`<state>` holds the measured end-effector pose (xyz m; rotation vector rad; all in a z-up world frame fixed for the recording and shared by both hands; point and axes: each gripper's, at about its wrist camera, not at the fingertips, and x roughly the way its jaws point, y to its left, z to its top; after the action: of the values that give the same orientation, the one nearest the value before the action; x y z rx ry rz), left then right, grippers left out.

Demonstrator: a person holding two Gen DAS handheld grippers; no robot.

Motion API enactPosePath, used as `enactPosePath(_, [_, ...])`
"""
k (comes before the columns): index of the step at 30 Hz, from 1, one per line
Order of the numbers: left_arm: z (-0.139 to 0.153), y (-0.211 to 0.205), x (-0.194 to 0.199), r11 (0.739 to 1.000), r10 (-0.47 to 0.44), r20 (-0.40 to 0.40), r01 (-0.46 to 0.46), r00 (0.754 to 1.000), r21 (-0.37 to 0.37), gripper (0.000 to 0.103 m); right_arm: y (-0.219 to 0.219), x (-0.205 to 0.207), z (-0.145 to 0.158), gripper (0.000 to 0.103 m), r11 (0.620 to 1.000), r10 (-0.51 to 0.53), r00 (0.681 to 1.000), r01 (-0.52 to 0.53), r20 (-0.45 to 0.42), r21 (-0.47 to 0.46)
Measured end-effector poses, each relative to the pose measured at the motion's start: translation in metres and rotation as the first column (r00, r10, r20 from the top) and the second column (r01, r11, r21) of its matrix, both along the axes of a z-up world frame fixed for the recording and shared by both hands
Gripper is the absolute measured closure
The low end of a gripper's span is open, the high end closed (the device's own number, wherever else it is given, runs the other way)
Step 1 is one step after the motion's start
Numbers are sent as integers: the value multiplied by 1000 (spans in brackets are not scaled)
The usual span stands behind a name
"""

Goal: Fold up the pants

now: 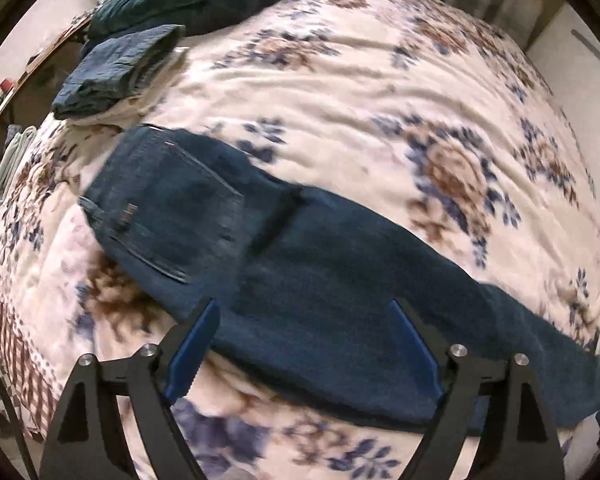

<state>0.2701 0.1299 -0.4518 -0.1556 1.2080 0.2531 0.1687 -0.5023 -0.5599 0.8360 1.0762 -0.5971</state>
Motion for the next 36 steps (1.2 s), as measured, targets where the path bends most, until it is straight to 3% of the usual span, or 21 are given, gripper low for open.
enactPosePath(3, [12,64,4,996,73,5,-72,997,-59,18,75,12,11,16,996,64,996,-68,59,61])
enactPosePath(7, [11,173,8,962,244,-12,-243,970,-124,18,185,45,-38,16,927,150,987,-159,53,339])
enactPosePath(8, [4,213,8,938,311,-27,-311,950,-155,18,208,50,-52,16,907,157,987,-158,34,391])
enactPosePath(11, [-23,277,12,883,394,-95,-405,914,-238,18,276,58,-86,16,854,144,990,-129,11,504])
enactPosePath(15, [-80,325,23,789,408,-222,-464,886,-403,18,341,63,-112,17,840,72,997,-45,-28,541])
enactPosePath(16, [-90,327,27,770,399,-239,-465,885,-437,18,352,63,-113,19,843,41,999,-28,-13,537])
enactPosePath(17, [-99,327,32,752,386,-250,-460,888,-472,20,360,61,-112,37,856,19,1000,-13,-6,517])
enactPosePath(18, [-105,326,37,741,381,-235,-448,894,-501,43,363,59,-109,61,872,3,1000,-1,-3,489])
enactPosePath(19, [-103,324,42,749,374,-208,-426,904,-507,57,367,55,-104,72,899,-6,1000,14,-20,439])
enactPosePath(21, [-90,309,51,830,319,-130,-343,939,-441,79,367,43,-100,87,902,-59,998,55,-3,429])
enactPosePath(22, [-83,306,52,850,305,-102,-319,947,-419,80,369,38,-98,88,900,-79,997,67,9,431])
enactPosePath(23, [-73,304,50,874,291,-67,-293,954,-389,89,371,34,-92,91,900,-84,996,65,26,430])
enactPosePath(26, [-51,312,39,933,286,14,-275,958,-231,97,372,22,-65,92,923,-43,998,20,52,383])
enactPosePath(27, [-59,322,35,937,293,-21,-291,956,-195,97,369,21,-61,92,937,-3,1000,-5,22,349])
enactPosePath(29, [-82,345,23,900,334,-127,-356,934,-251,97,370,22,-78,92,941,60,995,-29,-83,338])
enactPosePath(32, [-78,346,23,897,301,-160,-336,940,-287,91,364,32,-94,87,914,146,973,-64,-179,400])
enactPosePath(34, [-61,332,34,907,227,-121,-256,966,-334,74,363,39,-77,76,905,164,974,-85,-158,417])
enactPosePath(36, [-48,315,56,911,135,-75,-153,988,-382,41,369,53,-58,42,900,201,972,-136,-119,414])
